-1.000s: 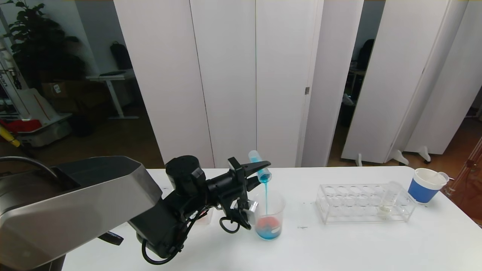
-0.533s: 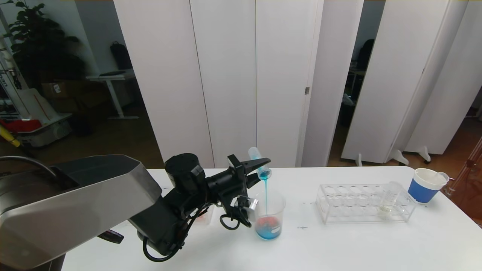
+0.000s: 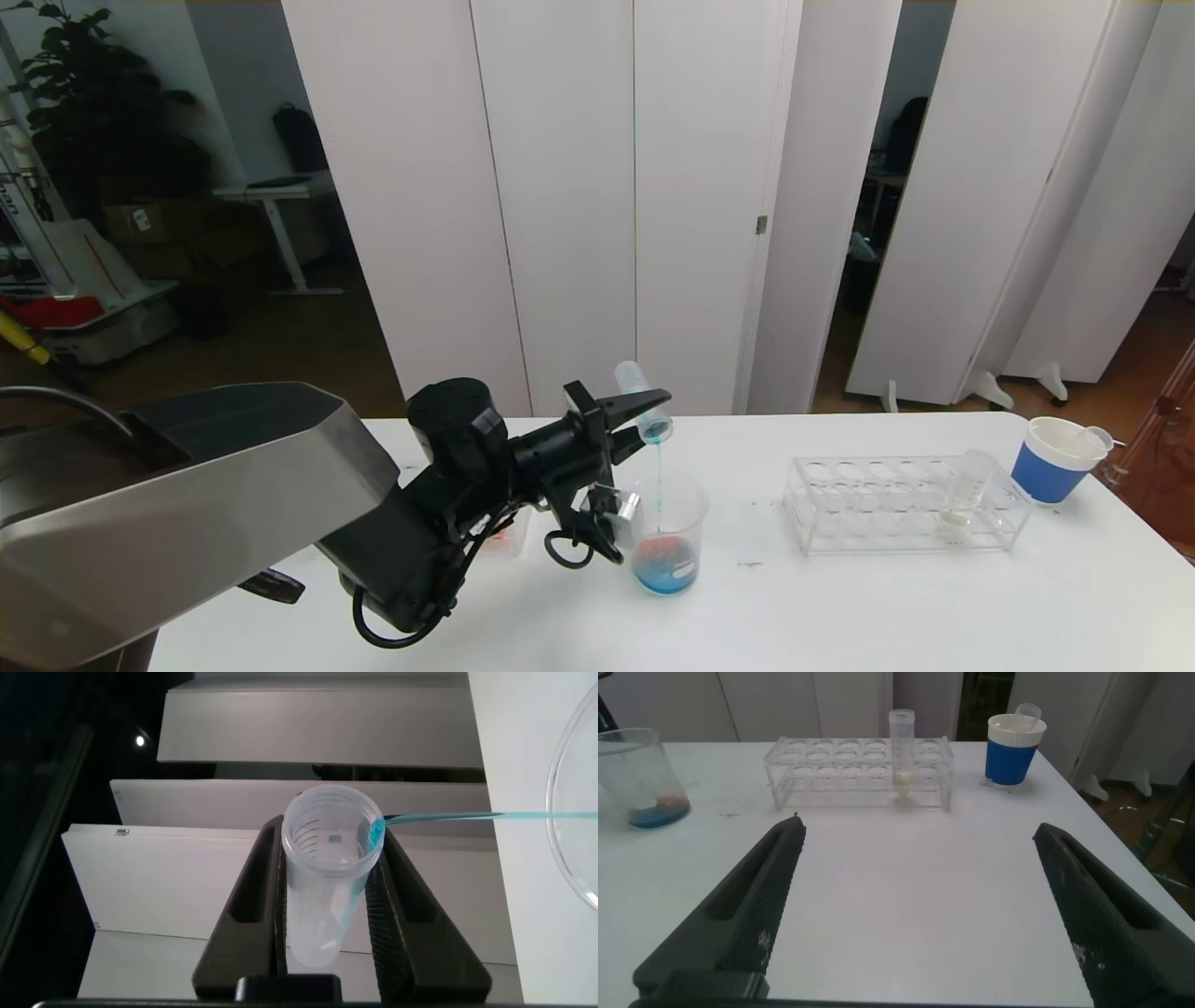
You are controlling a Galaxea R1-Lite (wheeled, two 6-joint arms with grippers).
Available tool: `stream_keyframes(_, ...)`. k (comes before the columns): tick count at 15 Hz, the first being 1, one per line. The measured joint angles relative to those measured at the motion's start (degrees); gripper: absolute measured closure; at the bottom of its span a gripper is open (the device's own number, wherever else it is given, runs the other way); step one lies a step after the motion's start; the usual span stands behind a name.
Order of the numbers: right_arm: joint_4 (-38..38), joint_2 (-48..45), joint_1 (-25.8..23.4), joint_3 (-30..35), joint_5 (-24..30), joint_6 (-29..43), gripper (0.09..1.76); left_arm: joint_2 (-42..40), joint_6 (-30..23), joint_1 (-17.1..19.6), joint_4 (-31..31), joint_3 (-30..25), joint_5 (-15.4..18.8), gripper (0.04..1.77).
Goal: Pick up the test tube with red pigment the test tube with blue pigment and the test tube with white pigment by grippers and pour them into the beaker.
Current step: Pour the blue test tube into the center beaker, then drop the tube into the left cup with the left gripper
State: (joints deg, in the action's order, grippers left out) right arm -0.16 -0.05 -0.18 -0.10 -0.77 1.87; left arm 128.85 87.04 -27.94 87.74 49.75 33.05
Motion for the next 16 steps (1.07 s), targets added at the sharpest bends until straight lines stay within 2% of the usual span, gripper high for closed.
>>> stream_keyframes(13,0.00,0.00,0.00,0.00,-0.02,-0.02,0.10,-2.47,-0.46,0.13,-0.11,-0.89,-0.52,1.24)
stream_keyframes(14,0.00,0.00,0.00,0.00,-0.02,-0.02,0.10,-3.35,-1.55,0.05,-0.22,-0.96,-1.11,1.24)
stream_keyframes(15,0.00,0.00,0.00,0.00,-0.02,0.00,0.10,-4.35,-3.02,-0.09,-0.55,-1.30,-3.32,1.24)
stream_keyframes(16,0.00,0.00,0.00,0.00,-0.02,-0.02,0.10,-5.45,-3.97,-0.09,-0.98,-1.79,-7.23,1.24)
